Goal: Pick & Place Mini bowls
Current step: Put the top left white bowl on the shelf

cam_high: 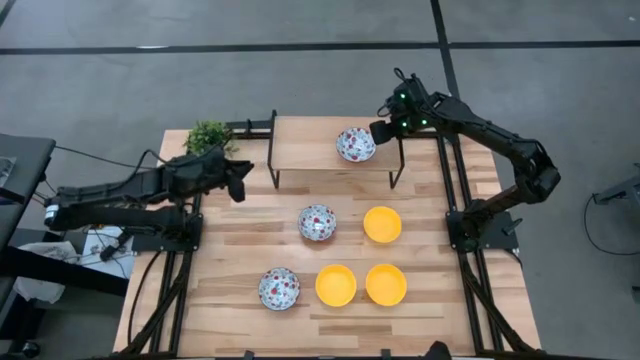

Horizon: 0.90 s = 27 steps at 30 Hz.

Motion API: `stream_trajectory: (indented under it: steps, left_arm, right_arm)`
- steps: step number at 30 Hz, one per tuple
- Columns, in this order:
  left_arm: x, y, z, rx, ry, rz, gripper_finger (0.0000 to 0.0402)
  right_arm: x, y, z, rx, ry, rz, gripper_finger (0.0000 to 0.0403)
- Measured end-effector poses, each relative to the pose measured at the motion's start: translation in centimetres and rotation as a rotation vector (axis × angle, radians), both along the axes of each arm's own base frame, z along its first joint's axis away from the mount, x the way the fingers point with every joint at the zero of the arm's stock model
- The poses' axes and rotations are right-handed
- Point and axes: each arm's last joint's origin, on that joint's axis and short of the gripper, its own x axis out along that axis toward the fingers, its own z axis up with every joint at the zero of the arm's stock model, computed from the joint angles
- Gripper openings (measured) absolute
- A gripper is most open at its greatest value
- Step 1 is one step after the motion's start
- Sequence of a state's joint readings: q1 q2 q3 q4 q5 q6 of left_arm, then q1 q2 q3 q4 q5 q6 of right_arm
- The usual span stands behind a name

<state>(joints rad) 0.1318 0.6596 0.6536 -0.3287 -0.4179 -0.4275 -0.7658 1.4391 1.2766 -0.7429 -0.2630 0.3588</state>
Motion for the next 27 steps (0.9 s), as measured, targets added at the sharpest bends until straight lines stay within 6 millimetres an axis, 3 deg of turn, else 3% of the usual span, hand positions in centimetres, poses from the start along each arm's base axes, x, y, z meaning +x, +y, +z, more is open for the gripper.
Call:
stream_trajectory:
  steps: [7,27]
  left_arm:
    - [0.08,0.01,-0.74,-0.003,0.019,0.000,0.0061]
    - [0.46,0.06,-0.84,0.000,0.021,-0.001,0.0061]
  right_arm:
    - [0.53,0.17,0.52,-0.011,-0.069,0.036,0.0123]
    - [-0.16,0.17,0.08,-0.006,0.005,0.046,0.0123]
